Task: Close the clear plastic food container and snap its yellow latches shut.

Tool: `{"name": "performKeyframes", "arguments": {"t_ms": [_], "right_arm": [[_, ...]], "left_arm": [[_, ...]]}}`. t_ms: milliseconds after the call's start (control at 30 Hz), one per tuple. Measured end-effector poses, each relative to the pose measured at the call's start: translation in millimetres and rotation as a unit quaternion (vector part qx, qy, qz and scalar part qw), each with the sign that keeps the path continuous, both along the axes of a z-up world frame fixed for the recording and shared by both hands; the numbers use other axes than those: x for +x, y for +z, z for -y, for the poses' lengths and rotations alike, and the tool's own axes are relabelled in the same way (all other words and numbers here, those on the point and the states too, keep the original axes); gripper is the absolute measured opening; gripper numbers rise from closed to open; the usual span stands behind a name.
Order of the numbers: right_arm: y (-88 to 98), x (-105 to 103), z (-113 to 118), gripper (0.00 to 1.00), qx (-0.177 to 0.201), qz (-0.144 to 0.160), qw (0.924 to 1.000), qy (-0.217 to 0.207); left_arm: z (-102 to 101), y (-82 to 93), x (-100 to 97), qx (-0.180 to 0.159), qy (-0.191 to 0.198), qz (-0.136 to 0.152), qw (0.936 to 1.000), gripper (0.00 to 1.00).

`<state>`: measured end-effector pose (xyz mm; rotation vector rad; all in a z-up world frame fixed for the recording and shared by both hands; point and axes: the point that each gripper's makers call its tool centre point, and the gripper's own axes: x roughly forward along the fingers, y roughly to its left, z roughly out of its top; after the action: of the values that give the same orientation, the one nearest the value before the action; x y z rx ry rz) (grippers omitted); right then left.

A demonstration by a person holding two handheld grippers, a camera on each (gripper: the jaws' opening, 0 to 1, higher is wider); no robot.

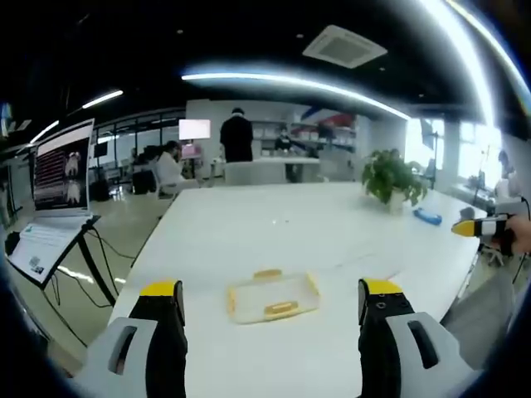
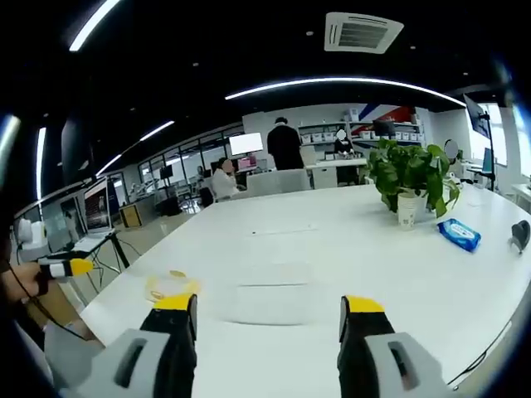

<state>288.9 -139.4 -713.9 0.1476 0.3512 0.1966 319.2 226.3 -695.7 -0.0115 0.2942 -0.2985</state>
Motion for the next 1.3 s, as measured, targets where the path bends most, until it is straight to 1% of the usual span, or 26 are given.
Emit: {"name": "performKeyframes", "arguments": {"t_ms": [533, 700, 1100, 1200, 1300], "right_arm": [[-2.0, 0.0, -2.1, 0.68, -0.002, -0.001, 1.0000, 0.003], [-4.5, -1.4, -7.2, 0.68, -0.004, -0.004, 0.9999, 0.010], [-4.5, -2.3, -9.3, 0.68, -0.002, -0.004, 0.9999, 0.012], [-3.2, -2.3, -10.9, 0.68, 0.001, 0.000, 0.9999, 0.016], [-4.0, -2.8, -12.0, 0.68, -0.001, -0.003, 0.9998, 0.019]], "left_arm": [[3.2, -5.5, -1.2, 0.005, -0.006, -0.008, 0.9999, 0.84], [2.2, -9.4, -3.2, 0.006, -0.003, -0.014, 0.9999, 0.83], [3.9, -8.3, -5.2, 0.008, -0.005, -0.014, 0.9999, 0.82], [3.2, -12.1, -5.6, 0.011, -0.005, -0.020, 0.9997, 0.82], [3.4, -13.3, -5.9, 0.010, -0.006, -0.021, 0.9997, 0.82]]}}
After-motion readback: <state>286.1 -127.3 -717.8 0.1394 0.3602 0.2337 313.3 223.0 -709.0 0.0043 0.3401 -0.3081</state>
